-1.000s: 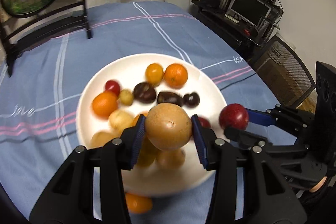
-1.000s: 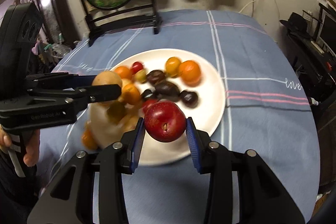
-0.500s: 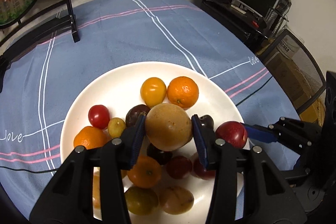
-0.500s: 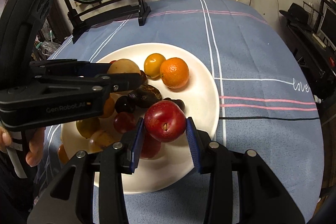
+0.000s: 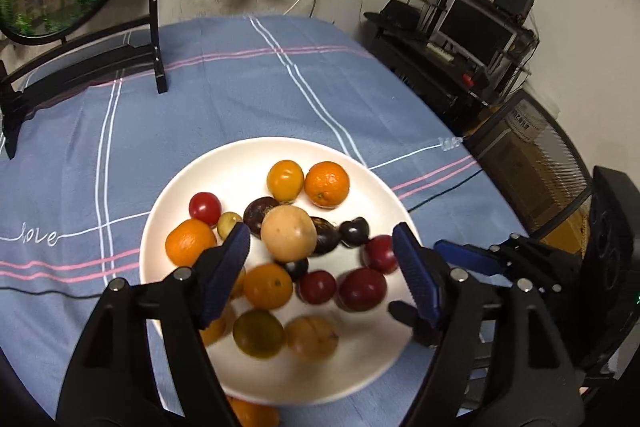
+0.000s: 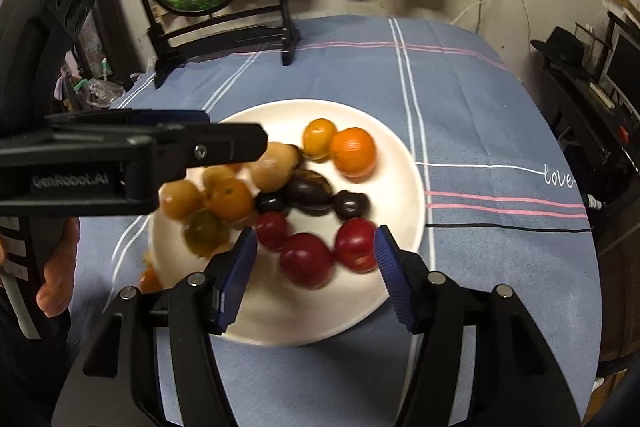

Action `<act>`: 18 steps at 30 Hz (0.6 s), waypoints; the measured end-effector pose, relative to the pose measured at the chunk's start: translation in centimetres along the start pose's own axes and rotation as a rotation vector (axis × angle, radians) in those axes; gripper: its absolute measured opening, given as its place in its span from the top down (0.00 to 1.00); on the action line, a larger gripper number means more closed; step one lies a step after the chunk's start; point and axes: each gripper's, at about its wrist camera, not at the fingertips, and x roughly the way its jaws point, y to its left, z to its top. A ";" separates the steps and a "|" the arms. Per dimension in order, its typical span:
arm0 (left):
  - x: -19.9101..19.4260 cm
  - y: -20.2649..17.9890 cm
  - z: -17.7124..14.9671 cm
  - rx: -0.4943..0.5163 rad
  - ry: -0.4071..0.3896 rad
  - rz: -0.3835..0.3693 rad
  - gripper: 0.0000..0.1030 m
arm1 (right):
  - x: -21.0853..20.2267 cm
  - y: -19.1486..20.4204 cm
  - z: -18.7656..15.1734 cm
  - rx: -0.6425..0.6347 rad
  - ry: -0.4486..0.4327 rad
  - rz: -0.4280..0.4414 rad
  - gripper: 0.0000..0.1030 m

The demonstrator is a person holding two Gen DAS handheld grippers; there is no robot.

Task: Organize fruits
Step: 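Place both fruits on the white plate and open both tools, then grasp a small yellow-green fruit with the left tool while the right tool grasps a tangerine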

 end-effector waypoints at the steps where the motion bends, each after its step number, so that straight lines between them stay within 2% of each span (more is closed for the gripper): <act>1: -0.5 0.0 -0.2 0.000 -0.006 0.000 0.26 | -0.4 0.6 -0.1 -0.011 -0.002 0.002 0.40; 6: -4.1 1.5 -2.3 -0.029 -0.054 0.017 0.20 | -2.1 3.4 -1.5 -0.043 -0.002 0.041 0.40; 9: -6.7 4.1 -4.8 -0.082 -0.099 0.121 0.19 | -2.6 6.0 -3.5 -0.072 0.033 0.126 0.40; 12: -9.9 8.0 -7.9 -0.170 -0.157 0.241 0.20 | -1.6 8.9 -5.7 -0.114 0.112 0.232 0.39; 13: -10.6 8.9 -8.7 -0.197 -0.167 0.256 0.19 | -1.0 10.0 -6.4 -0.121 0.136 0.269 0.39; 18: -13.2 13.1 -12.8 -0.331 -0.178 0.259 0.19 | 1.7 12.4 -7.1 -0.096 0.137 0.279 0.39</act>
